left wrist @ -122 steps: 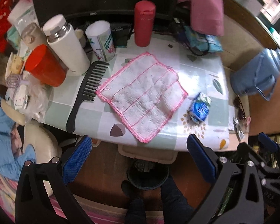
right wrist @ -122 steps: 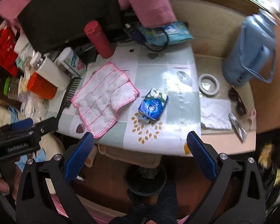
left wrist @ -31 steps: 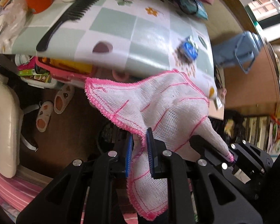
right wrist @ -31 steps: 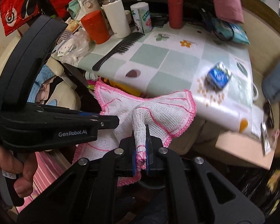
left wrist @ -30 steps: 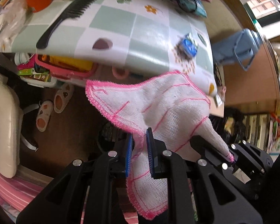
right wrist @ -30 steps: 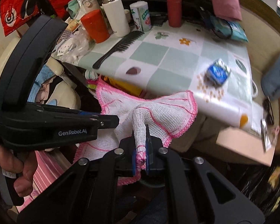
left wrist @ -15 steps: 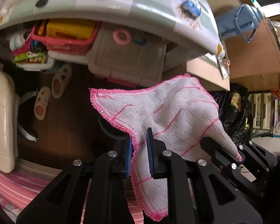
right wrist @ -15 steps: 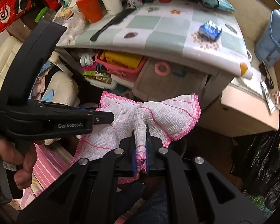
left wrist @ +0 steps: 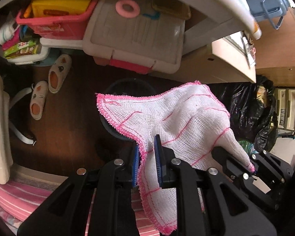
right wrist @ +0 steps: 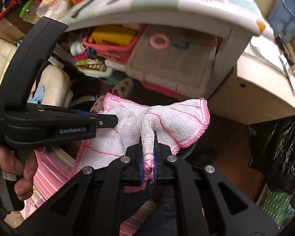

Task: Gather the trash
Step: 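Lift the cloth with the left tool and carry it over the trash bin, then open the left tool to drop the cloth into the bin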

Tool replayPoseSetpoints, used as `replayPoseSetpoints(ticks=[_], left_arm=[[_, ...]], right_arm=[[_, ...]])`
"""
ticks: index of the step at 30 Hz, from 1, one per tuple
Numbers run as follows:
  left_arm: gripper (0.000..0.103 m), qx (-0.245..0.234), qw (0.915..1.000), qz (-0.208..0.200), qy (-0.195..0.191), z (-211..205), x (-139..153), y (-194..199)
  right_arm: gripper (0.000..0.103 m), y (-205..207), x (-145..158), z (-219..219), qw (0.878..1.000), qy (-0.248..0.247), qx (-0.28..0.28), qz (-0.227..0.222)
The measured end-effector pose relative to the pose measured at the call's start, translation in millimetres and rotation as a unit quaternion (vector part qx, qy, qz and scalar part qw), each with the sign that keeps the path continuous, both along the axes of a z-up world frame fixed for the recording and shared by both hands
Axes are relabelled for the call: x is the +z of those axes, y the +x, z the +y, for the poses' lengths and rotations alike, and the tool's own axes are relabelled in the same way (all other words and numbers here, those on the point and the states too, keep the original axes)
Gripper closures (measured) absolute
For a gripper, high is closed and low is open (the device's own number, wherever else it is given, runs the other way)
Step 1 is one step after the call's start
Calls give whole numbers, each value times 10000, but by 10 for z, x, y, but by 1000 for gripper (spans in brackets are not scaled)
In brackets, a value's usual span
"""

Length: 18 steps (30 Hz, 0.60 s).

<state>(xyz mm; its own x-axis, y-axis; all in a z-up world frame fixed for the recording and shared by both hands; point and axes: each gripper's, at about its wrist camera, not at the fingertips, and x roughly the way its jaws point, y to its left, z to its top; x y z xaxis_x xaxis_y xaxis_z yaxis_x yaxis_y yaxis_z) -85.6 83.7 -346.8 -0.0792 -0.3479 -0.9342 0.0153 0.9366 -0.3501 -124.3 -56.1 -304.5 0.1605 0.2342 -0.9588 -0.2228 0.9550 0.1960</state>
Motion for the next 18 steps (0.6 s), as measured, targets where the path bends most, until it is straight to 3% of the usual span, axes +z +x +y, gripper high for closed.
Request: replayPoseSetpoints(ticks=[4, 13, 15, 17, 18], left_arm=[[88, -56, 10000, 52, -4, -113, -332, 40], [87, -203, 9997, 136, 78, -320, -1324, 142], [80, -201, 9996, 166, 132, -333, -1561, 166], [61, -207, 9994, 175, 207, -349, -1723, 178], [58, -218, 9994, 157, 231, -354, -1769, 179]], right_arm=[[96, 63, -364, -99, 9998, -16, -95, 194], [93, 228, -1483, -279, 9980, -89, -259, 567], [86, 259, -1722, -306, 9975, -135, -258, 645], [71, 269, -1913, -336, 9972, -176, -222, 698], [65, 268, -1964, -348, 9972, -193, -204, 699]])
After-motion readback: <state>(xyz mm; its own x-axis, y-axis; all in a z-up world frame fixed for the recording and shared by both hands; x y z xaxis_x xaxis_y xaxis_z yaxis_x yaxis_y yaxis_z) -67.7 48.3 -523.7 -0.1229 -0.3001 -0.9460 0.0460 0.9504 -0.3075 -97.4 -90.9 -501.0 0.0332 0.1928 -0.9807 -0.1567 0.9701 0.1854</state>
